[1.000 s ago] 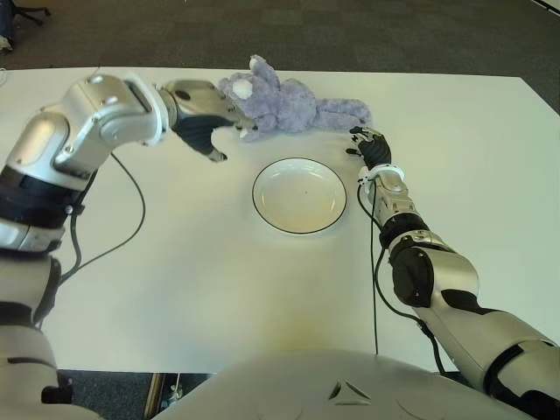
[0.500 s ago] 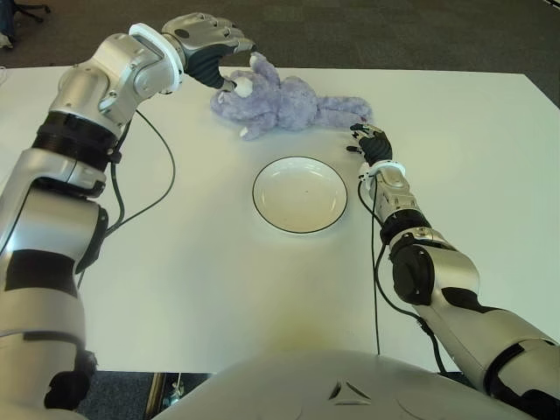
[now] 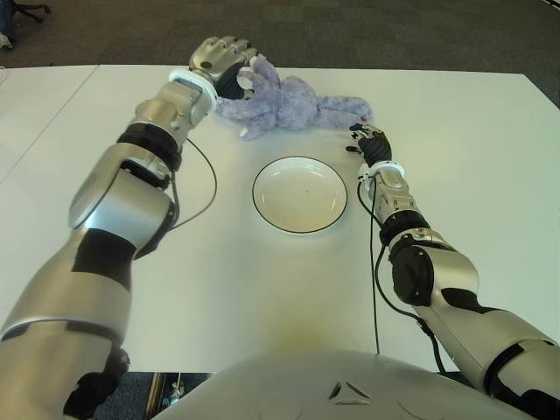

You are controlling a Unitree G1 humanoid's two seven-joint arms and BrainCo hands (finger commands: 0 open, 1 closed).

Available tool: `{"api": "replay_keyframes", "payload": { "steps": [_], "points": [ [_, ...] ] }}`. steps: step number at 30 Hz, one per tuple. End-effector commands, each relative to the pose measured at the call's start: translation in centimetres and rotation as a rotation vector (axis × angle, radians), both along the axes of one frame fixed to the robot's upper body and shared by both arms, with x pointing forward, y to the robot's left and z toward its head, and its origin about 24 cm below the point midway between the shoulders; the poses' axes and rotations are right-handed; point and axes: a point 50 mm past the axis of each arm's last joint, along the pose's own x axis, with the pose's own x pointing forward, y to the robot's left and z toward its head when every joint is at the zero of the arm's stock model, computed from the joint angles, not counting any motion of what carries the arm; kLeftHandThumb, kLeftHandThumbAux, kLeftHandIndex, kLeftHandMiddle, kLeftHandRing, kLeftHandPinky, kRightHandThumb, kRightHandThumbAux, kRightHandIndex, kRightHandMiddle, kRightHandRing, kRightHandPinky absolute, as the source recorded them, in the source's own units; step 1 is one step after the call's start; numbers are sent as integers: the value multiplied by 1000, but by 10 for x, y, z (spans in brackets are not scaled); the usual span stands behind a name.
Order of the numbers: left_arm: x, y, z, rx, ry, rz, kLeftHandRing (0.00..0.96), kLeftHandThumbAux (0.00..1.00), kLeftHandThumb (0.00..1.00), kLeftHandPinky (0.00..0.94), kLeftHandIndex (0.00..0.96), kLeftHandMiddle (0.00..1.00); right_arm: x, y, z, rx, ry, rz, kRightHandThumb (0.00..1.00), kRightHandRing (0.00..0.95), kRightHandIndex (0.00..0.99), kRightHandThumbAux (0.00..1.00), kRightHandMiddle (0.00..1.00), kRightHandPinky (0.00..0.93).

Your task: Put the doll into the plate.

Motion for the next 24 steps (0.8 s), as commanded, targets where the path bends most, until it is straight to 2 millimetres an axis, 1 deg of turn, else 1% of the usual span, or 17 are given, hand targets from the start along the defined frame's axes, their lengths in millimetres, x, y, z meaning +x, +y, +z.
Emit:
{"api": "replay_keyframes", "payload": {
  "steps": [1, 3, 7, 8, 14, 17, 18, 19, 21, 22, 24],
  "points": [
    [-7, -9, -39, -18, 51, 57, 13, 461, 347, 31, 0, 3, -87, 6, -104, 58, 294, -128, 686, 90, 396, 743, 144, 74],
    [-9, -11, -47, -30, 67, 64, 6, 460, 347, 21, 0, 0, -88, 5, -104, 64, 293, -129, 686, 93, 396, 743, 147, 79],
    [-19, -19, -76, -62, 136, 90, 0, 465, 340, 4, 0, 0, -89, 5, -105, 64, 290, -131, 687, 106, 396, 743, 158, 85],
    [-21, -20, -81, -65, 150, 95, 0, 466, 337, 2, 0, 0, -89, 4, -105, 63, 288, -131, 687, 107, 396, 743, 159, 85],
    [-28, -23, -98, -70, 217, 119, 0, 480, 302, 0, 0, 0, -90, 3, -106, 64, 285, -130, 688, 105, 397, 742, 159, 77],
    [-31, -23, -106, -69, 255, 132, 0, 486, 269, 0, 0, 0, -91, 3, -106, 66, 284, -129, 688, 103, 397, 742, 158, 72],
    [-34, -24, -112, -67, 282, 140, 0, 486, 268, 0, 0, 0, -91, 3, -106, 67, 283, -130, 688, 103, 397, 742, 158, 72],
    [-36, -25, -116, -66, 300, 145, 0, 490, 230, 0, 0, 0, -91, 3, -106, 68, 283, -131, 688, 105, 397, 743, 160, 79],
    [-40, -25, -123, -62, 331, 153, 0, 492, 218, 0, 0, 0, -91, 3, -106, 69, 282, -133, 688, 106, 397, 743, 160, 81],
    [-41, -25, -126, -59, 341, 155, 0, 489, 189, 0, 0, 0, -91, 3, -106, 70, 282, -134, 688, 107, 397, 743, 161, 83],
    [-44, -26, -132, -59, 366, 163, 0, 489, 163, 0, 0, 0, -91, 3, -106, 70, 282, -134, 688, 109, 397, 742, 163, 89]
  ]
}}
